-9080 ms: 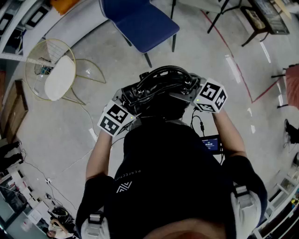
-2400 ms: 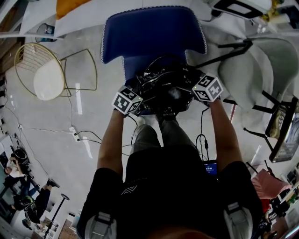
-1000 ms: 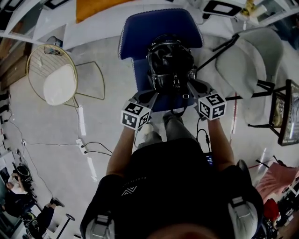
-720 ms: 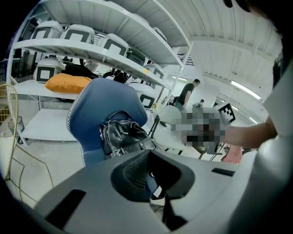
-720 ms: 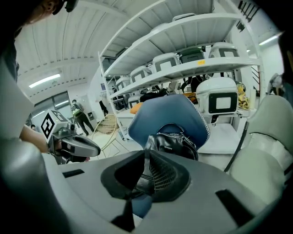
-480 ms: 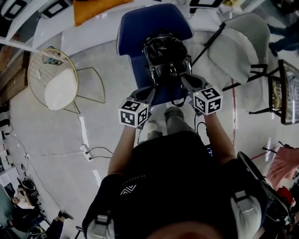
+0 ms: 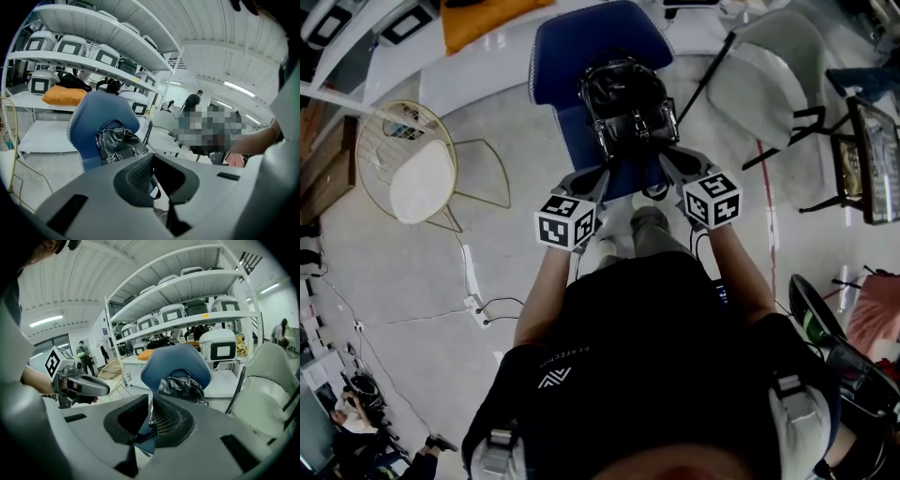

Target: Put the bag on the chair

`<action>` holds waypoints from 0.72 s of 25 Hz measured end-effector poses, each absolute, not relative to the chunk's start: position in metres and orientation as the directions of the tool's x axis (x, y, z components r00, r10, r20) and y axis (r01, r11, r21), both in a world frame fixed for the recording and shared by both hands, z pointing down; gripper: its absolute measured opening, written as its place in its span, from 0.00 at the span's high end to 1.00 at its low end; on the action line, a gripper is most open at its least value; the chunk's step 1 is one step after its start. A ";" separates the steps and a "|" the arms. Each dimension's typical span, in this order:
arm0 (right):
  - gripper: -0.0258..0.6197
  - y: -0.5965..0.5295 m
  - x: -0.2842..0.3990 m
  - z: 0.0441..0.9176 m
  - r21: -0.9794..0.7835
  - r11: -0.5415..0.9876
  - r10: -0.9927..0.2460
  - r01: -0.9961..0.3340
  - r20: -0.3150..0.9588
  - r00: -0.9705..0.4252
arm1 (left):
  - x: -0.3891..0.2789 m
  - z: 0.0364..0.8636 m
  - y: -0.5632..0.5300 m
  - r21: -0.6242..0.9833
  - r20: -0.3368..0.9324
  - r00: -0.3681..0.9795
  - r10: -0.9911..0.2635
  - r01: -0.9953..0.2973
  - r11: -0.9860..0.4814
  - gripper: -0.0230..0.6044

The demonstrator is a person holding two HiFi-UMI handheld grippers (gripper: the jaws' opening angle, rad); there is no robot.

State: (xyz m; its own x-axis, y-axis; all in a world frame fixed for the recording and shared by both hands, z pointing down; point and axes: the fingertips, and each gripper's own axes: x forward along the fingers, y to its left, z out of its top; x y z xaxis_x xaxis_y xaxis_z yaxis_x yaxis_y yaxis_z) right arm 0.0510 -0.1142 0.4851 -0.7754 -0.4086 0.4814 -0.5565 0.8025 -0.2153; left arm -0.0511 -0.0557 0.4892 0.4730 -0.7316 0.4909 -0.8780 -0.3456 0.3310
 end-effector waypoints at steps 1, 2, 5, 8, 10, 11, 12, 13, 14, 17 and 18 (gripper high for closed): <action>0.87 -0.111 0.052 0.483 -0.215 0.802 -0.411 -0.557 0.478 -0.776 | -0.049 0.488 -0.053 0.330 0.490 0.475 -0.731 -0.877 -0.350 0.95; 0.87 -0.109 0.052 0.482 -0.215 0.802 -0.413 -0.558 0.475 -0.777 | -0.048 0.488 -0.051 0.328 0.490 0.478 -0.729 -0.876 -0.354 0.95; 0.88 -0.101 0.053 0.479 -0.209 0.803 -0.417 -0.559 0.472 -0.776 | -0.044 0.487 -0.045 0.325 0.490 0.483 -0.726 -0.874 -0.362 0.95; 0.88 -0.093 0.055 0.481 -0.208 0.800 -0.421 -0.563 0.474 -0.773 | -0.042 0.487 -0.039 0.324 0.494 0.485 -0.721 -0.873 -0.366 0.95; 0.88 -0.089 0.056 0.483 -0.209 0.798 -0.423 -0.566 0.475 -0.772 | -0.040 0.487 -0.036 0.324 0.496 0.487 -0.719 -0.872 -0.367 0.95; 0.88 -0.087 0.056 0.483 -0.210 0.798 -0.422 -0.565 0.475 -0.772 | -0.040 0.487 -0.035 0.324 0.497 0.488 -0.718 -0.871 -0.368 0.95; 0.88 -0.086 0.055 0.482 -0.209 0.799 -0.421 -0.564 0.476 -0.772 | -0.039 0.487 -0.034 0.324 0.498 0.489 -0.716 -0.871 -0.369 0.95; 0.89 -0.085 0.055 0.482 -0.207 0.800 -0.421 -0.563 0.475 -0.773 | -0.039 0.486 -0.034 0.323 0.500 0.489 -0.715 -0.871 -0.370 0.95; 0.89 -0.084 0.054 0.481 -0.206 0.801 -0.421 -0.562 0.473 -0.774 | -0.038 0.486 -0.033 0.322 0.501 0.489 -0.714 -0.871 -0.371 0.95; 0.89 -0.083 0.054 0.476 -0.208 0.805 -0.421 -0.556 0.461 -0.781 | -0.036 0.486 -0.030 0.322 0.502 0.489 -0.713 -0.871 -0.371 0.95; 0.89 -0.083 0.054 0.475 -0.206 0.807 -0.421 -0.554 0.458 -0.783 | -0.035 0.486 -0.030 0.322 0.502 0.488 -0.714 -0.872 -0.369 0.95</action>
State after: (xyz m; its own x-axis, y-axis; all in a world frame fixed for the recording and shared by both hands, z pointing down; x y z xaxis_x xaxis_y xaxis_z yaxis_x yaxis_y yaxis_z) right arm 0.0544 -0.0826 0.4750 -0.7834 -0.4206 0.4577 -0.5536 0.8069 -0.2060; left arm -0.0347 -0.0297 0.4861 0.4878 -0.7139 0.5024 -0.8719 -0.3694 0.3216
